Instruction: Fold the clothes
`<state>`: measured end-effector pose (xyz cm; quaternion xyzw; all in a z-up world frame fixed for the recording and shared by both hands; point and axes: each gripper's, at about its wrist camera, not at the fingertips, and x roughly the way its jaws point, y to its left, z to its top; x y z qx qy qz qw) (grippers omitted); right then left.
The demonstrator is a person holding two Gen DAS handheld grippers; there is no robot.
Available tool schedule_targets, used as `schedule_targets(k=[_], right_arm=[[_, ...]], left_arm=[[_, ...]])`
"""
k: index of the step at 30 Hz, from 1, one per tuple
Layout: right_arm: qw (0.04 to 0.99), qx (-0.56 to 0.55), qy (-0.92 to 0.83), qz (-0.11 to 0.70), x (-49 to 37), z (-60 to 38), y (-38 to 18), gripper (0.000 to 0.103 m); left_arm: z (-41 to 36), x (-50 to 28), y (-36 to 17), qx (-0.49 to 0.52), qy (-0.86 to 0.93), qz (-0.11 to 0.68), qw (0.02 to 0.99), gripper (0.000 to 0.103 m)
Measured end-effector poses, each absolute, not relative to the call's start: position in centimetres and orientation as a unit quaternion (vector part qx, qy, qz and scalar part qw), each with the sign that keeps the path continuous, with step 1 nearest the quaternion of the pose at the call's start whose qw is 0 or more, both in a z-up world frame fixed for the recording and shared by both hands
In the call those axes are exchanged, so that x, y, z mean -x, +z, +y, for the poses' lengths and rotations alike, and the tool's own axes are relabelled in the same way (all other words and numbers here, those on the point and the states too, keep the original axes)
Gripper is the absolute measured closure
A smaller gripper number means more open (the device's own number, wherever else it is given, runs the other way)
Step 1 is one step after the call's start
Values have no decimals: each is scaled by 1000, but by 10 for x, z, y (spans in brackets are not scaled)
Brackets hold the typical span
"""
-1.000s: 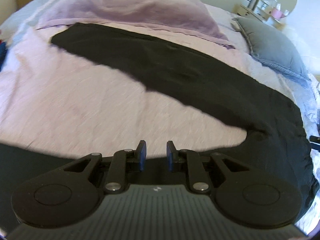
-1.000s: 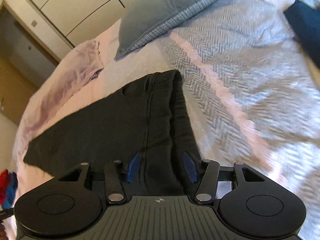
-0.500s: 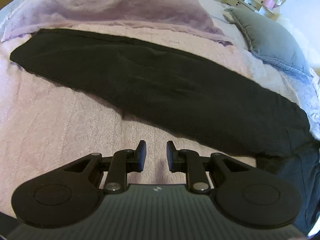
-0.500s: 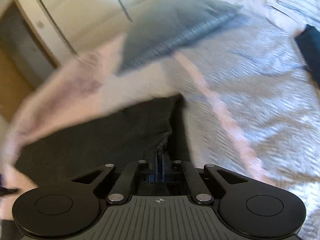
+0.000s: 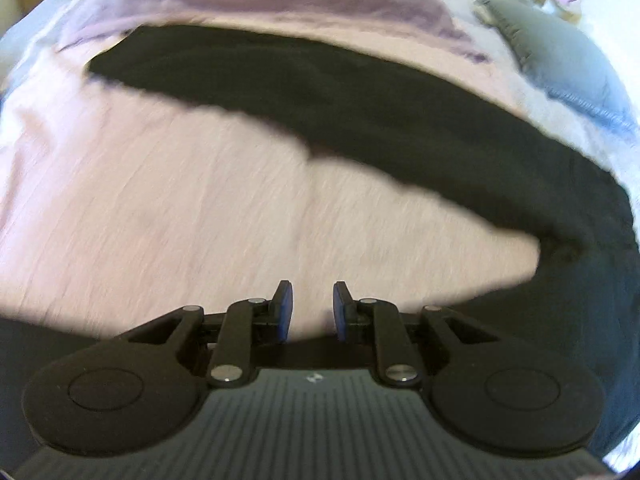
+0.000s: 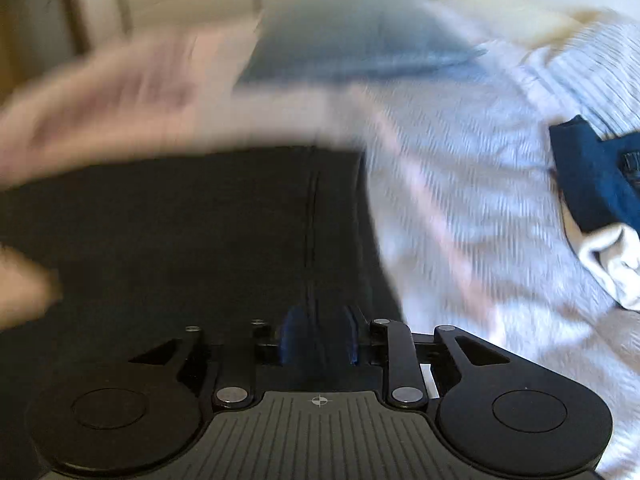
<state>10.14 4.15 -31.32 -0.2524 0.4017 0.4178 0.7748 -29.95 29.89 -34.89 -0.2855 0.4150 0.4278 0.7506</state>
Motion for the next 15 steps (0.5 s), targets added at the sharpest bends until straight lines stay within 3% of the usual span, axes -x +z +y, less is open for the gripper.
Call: schedule_targets(k=[2, 6, 9, 12, 15], right_arm=[[783, 238, 400, 413, -102, 18, -327, 70], [819, 198, 354, 407, -103, -11, -303, 70], [792, 180, 406, 419, -86, -27, -294, 70], [756, 229, 410, 455, -67, -37, -315, 71], [750, 272, 388, 462, -48, -53, -302, 70]], left_arm=[[283, 318, -347, 270, 459, 423, 733, 85], [254, 360, -330, 273, 505, 393, 718, 85], [229, 374, -336, 290, 511, 408, 698, 83], [204, 383, -343, 308, 528, 436, 660, 83], [171, 391, -314, 310, 539, 431, 654, 83]])
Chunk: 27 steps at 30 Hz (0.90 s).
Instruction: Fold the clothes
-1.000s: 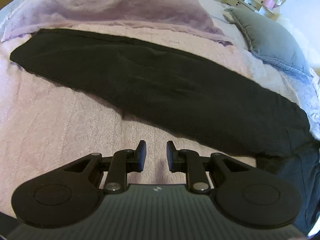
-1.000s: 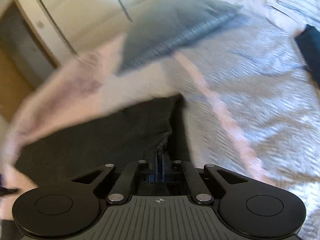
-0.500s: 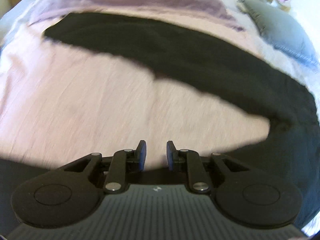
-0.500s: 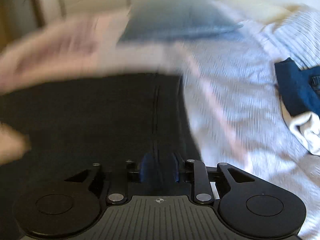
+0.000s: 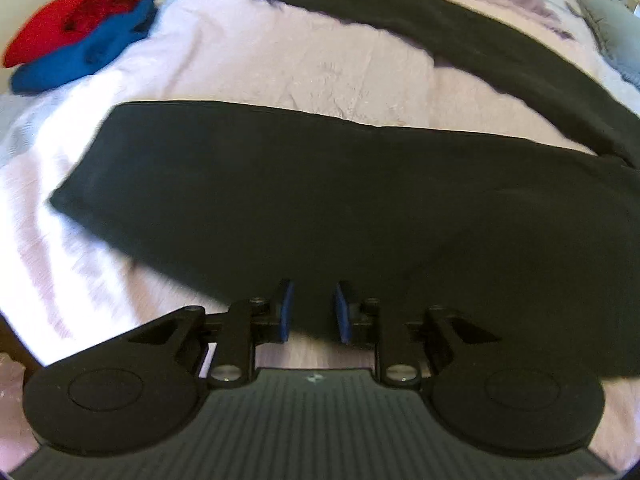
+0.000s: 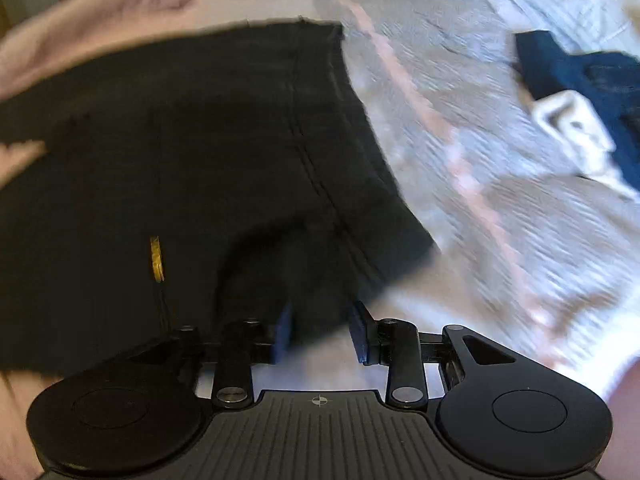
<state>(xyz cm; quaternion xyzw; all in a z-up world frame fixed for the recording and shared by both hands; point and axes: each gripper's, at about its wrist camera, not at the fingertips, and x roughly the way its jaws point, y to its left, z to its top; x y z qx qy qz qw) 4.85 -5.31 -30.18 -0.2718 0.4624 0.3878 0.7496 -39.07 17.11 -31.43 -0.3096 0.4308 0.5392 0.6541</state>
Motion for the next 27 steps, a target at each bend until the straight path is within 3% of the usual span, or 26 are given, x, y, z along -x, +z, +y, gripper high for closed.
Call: schedule_targets(k=[7, 14, 27], right_arm=[[710, 209, 440, 508, -14, -87, -220, 70], [690, 213, 480, 498, 26, -90, -169, 70], [670, 218, 509, 494, 48, -118, -146, 69]], left_arm=[[114, 403, -226, 329, 554, 406, 647, 83], [63, 395, -160, 301, 558, 402, 660, 80], [8, 374, -104, 272, 554, 378, 690, 77]])
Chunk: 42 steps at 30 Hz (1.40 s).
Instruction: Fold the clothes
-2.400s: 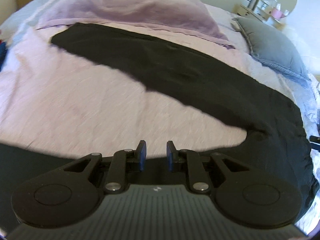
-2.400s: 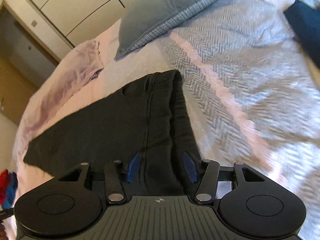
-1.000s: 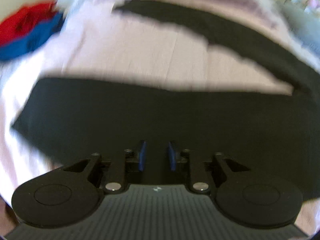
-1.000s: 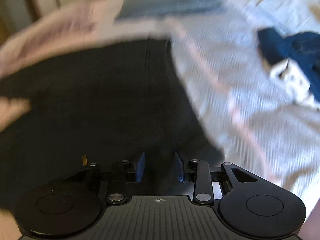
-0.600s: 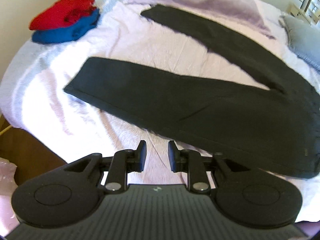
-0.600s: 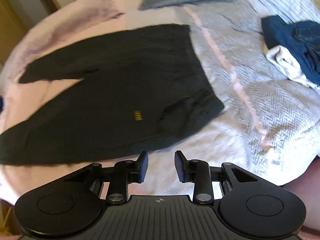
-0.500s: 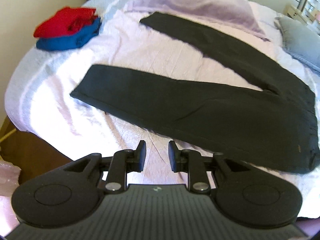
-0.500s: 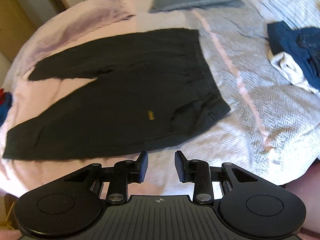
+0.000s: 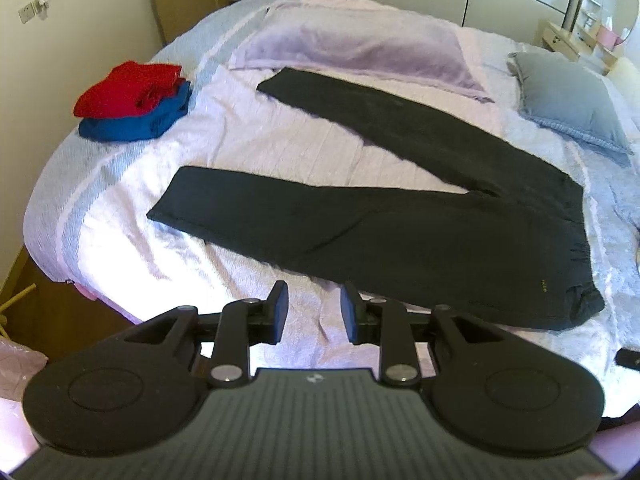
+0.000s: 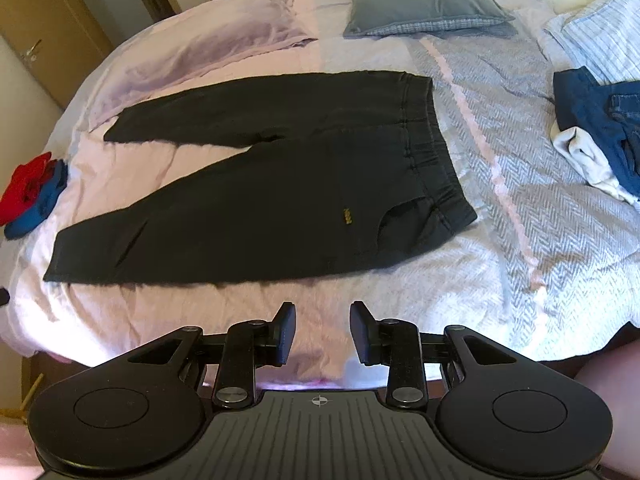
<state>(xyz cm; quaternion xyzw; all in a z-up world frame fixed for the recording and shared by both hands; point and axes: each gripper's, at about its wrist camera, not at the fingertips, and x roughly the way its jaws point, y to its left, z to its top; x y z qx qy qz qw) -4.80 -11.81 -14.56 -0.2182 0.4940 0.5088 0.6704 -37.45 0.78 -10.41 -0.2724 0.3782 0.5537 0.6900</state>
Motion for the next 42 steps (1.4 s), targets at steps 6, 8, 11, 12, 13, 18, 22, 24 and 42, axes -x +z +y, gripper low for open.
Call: schedule_targets(k=[6, 8, 11, 12, 13, 18, 22, 24, 42], right_arm=[[666, 220, 512, 496, 53, -126, -139, 69], [667, 219, 509, 498, 53, -127, -138, 69], [668, 221, 504, 501, 53, -124, -137, 69], [668, 221, 503, 502, 53, -123, -138, 69], [668, 222, 502, 503, 53, -122, -138, 69], [667, 232, 490, 511, 56, -105, -148, 69], [662, 240, 491, 513, 62, -85, -151, 69], [661, 240, 489, 516, 65, -74, -154, 69], [707, 11, 302, 639, -29, -80, -274, 47]], left_arm=[[0, 372, -89, 259, 553, 376, 697, 77], [1, 371, -86, 257, 552, 376, 699, 77], [7, 372, -86, 258, 551, 375, 700, 76], [9, 373, -87, 258, 551, 375, 700, 76], [11, 373, -88, 259, 551, 375, 699, 76], [30, 379, -98, 267, 553, 381, 691, 76], [51, 389, -107, 277, 556, 381, 685, 76], [65, 398, -115, 289, 556, 372, 685, 72], [224, 582, -271, 491, 658, 225, 524, 69]])
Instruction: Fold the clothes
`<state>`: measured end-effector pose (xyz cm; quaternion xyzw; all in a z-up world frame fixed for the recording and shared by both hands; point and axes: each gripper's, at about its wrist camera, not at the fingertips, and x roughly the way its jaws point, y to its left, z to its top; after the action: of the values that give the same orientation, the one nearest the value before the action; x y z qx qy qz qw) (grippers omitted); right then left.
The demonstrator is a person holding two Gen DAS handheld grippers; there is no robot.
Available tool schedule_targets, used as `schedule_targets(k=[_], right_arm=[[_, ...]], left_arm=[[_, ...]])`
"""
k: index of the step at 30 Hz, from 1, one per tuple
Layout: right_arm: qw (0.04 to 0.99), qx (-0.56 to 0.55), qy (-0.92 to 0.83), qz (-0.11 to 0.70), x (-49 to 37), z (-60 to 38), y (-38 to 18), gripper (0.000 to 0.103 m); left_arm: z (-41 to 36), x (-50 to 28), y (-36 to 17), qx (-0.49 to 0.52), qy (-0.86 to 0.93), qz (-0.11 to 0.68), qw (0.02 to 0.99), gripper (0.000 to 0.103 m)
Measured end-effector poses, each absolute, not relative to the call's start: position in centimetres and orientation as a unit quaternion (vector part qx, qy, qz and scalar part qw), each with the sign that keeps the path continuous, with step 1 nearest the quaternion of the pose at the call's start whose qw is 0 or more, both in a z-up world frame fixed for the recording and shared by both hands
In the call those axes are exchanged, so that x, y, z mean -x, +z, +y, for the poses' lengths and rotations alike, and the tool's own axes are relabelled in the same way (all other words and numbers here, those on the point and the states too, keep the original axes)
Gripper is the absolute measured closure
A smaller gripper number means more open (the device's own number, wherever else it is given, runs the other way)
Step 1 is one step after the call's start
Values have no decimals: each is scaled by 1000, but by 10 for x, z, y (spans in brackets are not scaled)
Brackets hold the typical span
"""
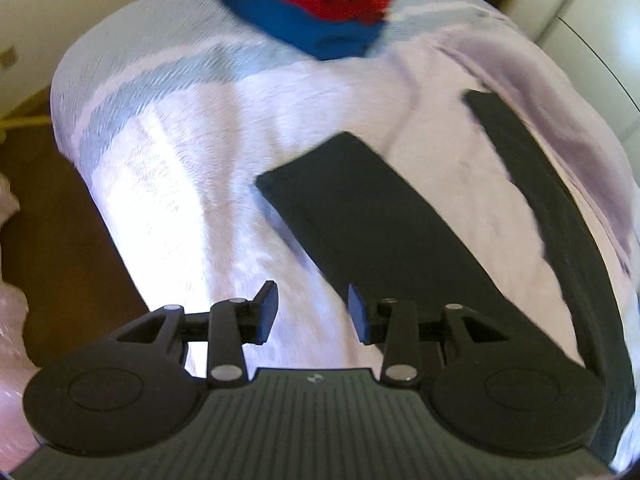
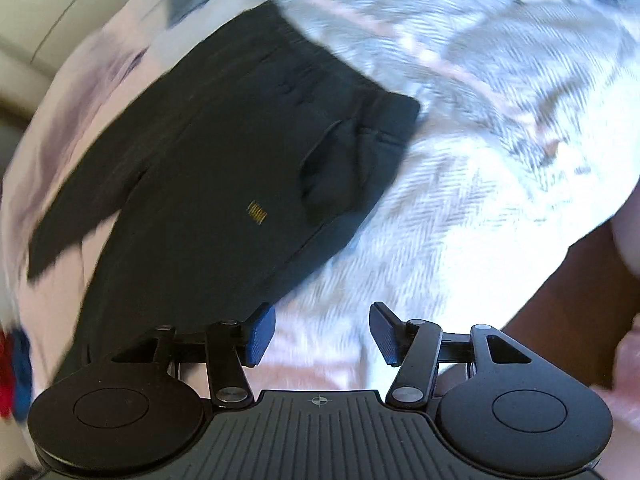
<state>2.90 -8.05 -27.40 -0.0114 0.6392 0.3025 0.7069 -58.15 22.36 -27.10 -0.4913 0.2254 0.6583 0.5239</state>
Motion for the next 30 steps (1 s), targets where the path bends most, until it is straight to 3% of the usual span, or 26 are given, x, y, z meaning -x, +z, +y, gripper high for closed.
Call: schedule_targets(k=[10, 16, 17, 18, 20, 24, 27, 30], right_arm=[[741, -143, 262, 601, -72, -90, -326, 46], [758, -187, 262, 567, -84, -95, -348, 47], [759, -193, 260, 565, -87, -93, -351, 47], [760, -198, 258, 562, -89, -91, -352, 51], [769, -170, 251, 563, -94, -82, -348, 97], [793, -83, 266, 542, -93, -73, -310, 99], [798, -103, 272, 528, -94, -91, -283, 99], [795, -99, 256, 541, -94, -97, -286, 99]], left_arm=[[279, 610, -340, 512, 670, 194, 502, 69], [291, 609, -349, 486, 653, 206, 543, 85], [292, 609, -349, 485, 650, 205, 548, 93], [293, 608, -349, 480, 648, 208, 553, 96], [295, 606, -345, 463, 646, 217, 567, 100], [287, 607, -321, 428, 636, 206, 608, 100], [274, 610, -298, 404, 619, 195, 645, 99], [270, 606, -312, 385, 617, 244, 642, 98]])
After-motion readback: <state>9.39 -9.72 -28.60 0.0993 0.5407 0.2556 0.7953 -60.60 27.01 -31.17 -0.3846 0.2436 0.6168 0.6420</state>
